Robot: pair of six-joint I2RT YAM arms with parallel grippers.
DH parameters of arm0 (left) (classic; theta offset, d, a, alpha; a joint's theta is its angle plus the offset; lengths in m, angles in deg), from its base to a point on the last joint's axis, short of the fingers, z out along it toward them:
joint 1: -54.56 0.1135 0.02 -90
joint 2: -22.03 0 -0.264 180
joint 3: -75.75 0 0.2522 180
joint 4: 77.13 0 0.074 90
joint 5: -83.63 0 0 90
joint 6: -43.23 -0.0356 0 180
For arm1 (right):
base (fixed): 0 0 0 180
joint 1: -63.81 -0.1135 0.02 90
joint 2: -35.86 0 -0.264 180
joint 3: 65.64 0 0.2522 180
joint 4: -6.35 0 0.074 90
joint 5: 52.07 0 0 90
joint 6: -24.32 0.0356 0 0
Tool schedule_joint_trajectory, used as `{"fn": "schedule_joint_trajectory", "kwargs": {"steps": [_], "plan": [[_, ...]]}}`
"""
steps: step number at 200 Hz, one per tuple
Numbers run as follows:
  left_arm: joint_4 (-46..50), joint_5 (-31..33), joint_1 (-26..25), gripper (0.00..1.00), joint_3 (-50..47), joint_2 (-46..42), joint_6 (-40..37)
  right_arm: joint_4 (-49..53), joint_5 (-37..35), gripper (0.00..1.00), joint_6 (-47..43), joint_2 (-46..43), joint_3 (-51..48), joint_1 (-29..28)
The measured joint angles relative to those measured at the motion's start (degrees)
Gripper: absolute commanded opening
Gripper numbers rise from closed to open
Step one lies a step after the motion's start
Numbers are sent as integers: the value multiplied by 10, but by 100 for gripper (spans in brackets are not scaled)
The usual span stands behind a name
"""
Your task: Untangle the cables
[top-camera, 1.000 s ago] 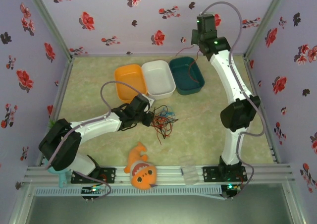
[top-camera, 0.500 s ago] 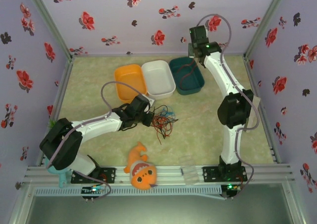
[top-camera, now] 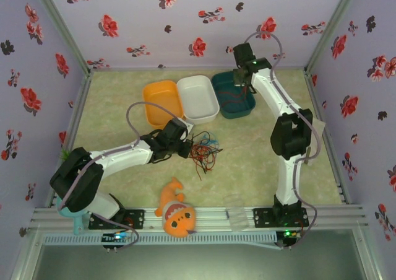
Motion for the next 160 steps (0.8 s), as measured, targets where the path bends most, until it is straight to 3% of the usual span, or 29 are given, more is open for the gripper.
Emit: {"fn": "schedule_joint_trajectory", "kwargs": {"steps": [74, 160], "plan": [[-6, -5, 0, 4, 0, 7, 0, 37, 23, 0, 0, 118, 48, -4], [-8, -6, 0, 4, 0, 8, 0, 39, 34, 0, 0, 198, 102, -4]]}}
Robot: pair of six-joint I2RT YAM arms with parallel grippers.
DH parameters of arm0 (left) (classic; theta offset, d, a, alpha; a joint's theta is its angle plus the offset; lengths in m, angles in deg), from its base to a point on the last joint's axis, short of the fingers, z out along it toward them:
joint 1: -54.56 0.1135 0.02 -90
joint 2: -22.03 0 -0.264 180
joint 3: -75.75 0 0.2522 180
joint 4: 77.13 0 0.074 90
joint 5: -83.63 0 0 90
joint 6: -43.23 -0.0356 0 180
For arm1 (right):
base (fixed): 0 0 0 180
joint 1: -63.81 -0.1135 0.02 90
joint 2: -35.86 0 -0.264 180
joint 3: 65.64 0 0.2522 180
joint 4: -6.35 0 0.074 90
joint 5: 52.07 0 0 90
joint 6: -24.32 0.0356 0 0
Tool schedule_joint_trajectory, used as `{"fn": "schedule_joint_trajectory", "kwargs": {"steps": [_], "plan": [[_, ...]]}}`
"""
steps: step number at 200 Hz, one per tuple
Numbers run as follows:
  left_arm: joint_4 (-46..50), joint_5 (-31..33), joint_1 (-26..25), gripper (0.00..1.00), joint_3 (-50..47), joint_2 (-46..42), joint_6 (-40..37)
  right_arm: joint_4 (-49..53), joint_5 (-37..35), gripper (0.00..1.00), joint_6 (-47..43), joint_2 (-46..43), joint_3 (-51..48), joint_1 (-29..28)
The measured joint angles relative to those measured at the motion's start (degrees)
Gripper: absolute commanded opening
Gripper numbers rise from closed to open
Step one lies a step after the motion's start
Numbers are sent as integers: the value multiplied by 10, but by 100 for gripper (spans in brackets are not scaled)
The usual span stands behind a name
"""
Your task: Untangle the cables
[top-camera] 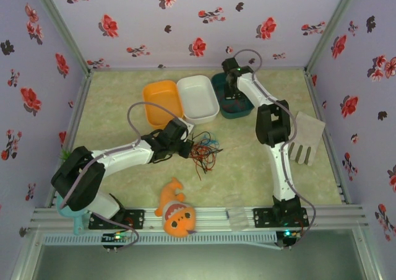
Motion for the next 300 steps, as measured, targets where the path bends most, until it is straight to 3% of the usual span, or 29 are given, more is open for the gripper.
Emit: {"fn": "schedule_joint_trajectory", "kwargs": {"steps": [58, 101, 169, 255, 300], "plan": [[0, 0, 0, 8, 0, 0, 0, 12, 7, 0, -2, 24, 30, 0], [-1, 0, 0, 18, 0, 0, 7, 31, 6, 26, -5, 16, 44, -2], [0, -1, 0, 29, 0, 0, 16, 39, -3, 46, -5, -93, -14, -16], [4, 3, 0, 38, 0, -17, 24, 18, -3, 45, 5, -179, -115, -20], [24, 4, 1, 46, 7, -25, 28, -16, 0, 44, 27, -281, -242, -40]]}}
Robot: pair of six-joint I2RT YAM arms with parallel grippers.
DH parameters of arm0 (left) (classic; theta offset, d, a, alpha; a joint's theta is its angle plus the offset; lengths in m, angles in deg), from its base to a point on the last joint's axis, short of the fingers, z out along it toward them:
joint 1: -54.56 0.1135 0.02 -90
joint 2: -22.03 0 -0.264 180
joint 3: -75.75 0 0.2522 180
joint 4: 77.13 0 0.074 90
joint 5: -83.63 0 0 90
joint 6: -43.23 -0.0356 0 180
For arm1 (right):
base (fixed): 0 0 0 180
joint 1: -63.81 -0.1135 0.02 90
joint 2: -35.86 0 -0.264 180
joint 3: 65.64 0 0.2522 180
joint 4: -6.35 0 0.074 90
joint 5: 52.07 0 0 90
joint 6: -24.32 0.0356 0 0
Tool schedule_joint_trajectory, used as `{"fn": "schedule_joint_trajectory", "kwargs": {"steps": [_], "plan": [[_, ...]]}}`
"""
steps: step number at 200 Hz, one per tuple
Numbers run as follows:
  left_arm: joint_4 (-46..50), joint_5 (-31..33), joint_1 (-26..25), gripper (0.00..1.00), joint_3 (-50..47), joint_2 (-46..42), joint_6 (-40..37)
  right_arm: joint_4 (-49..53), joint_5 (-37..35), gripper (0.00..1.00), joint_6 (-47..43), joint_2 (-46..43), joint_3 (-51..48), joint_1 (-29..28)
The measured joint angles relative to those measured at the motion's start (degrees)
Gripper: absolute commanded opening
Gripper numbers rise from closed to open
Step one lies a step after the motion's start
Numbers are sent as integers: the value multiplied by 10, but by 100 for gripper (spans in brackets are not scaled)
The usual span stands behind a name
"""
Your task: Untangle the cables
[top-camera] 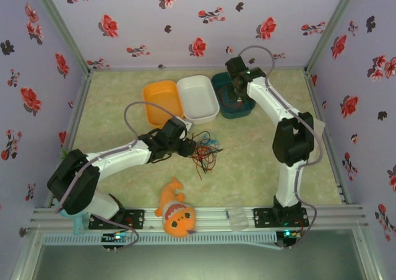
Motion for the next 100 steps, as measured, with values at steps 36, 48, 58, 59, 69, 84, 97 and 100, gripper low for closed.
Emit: {"fn": "schedule_joint_trajectory", "kwargs": {"steps": [36, 48, 58, 59, 69, 84, 97, 100], "plan": [[20, 2, 7, 51, 19, -16, 4, -37, 5, 44, 32, -122, -117, -42], [29, 2, 11, 53, 28, -20, 7, -49, 9, 44, 47, -164, -158, -58], [35, 1, 16, 55, 36, -22, 8, -58, 11, 44, 62, -196, -191, -71], [37, 1, 17, 56, 37, -22, 9, -59, 12, 44, 64, -200, -195, -73], [40, -2, 22, 58, 45, -22, 9, -65, 13, 44, 79, -229, -226, -86], [47, -12, 29, 62, 56, -22, 10, -74, 13, 44, 106, -267, -270, -103], [54, -24, 33, 68, 67, -21, 9, -83, 13, 45, 132, -297, -308, -115], [56, -27, 33, 70, 69, -20, 10, -85, 14, 44, 137, -303, -315, -117]]}}
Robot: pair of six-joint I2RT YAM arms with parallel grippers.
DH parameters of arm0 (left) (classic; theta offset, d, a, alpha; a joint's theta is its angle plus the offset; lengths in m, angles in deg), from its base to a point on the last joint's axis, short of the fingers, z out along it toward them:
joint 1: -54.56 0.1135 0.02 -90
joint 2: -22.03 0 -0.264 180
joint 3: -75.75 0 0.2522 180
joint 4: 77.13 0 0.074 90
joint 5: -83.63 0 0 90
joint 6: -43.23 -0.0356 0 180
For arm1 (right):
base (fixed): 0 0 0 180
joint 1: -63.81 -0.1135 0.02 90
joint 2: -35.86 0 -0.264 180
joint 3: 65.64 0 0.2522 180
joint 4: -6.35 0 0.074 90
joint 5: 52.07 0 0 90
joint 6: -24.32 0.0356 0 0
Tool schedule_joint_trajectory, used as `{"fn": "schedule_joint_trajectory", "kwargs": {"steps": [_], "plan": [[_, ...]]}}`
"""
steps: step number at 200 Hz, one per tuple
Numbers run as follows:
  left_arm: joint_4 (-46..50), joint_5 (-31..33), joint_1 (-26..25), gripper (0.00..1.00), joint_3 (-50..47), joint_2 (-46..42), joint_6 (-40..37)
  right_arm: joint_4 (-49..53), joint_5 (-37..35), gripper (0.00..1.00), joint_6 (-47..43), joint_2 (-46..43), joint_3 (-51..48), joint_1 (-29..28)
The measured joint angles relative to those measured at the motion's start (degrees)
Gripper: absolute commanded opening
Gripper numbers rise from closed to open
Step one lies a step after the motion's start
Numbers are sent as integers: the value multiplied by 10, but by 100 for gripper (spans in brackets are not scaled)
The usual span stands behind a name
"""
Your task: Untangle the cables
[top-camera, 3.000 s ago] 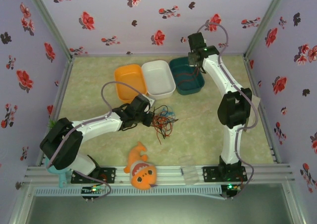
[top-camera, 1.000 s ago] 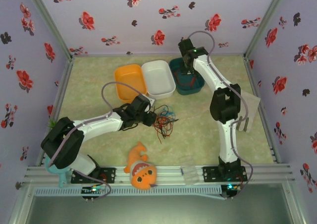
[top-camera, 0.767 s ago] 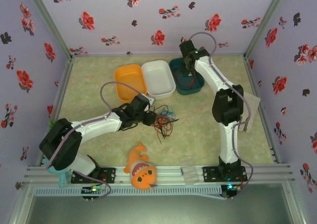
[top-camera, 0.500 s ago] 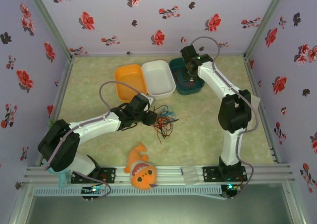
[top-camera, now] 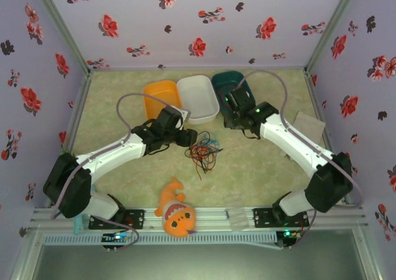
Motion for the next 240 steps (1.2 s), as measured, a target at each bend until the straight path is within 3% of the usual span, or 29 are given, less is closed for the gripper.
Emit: {"fn": "schedule_joint_trajectory", "kwargs": {"steps": [44, 97, 187, 211, 240], "plan": [[26, -34, 1, 84, 55, 43, -27, -36, 7, 42, 83, -73, -109, -27], [62, -47, -13, 84, 101, 125, -55, -88, 34, 39, 158, -84, -195, -80], [72, -50, -11, 35, 87, 165, -21, -175, 76, 34, 216, -3, -237, -126], [72, -50, -4, 26, 67, 165, 0, -182, 79, 32, 216, 22, -236, -127], [68, -50, -2, 22, 59, 165, 14, -191, 81, 29, 216, 49, -235, -127]]}}
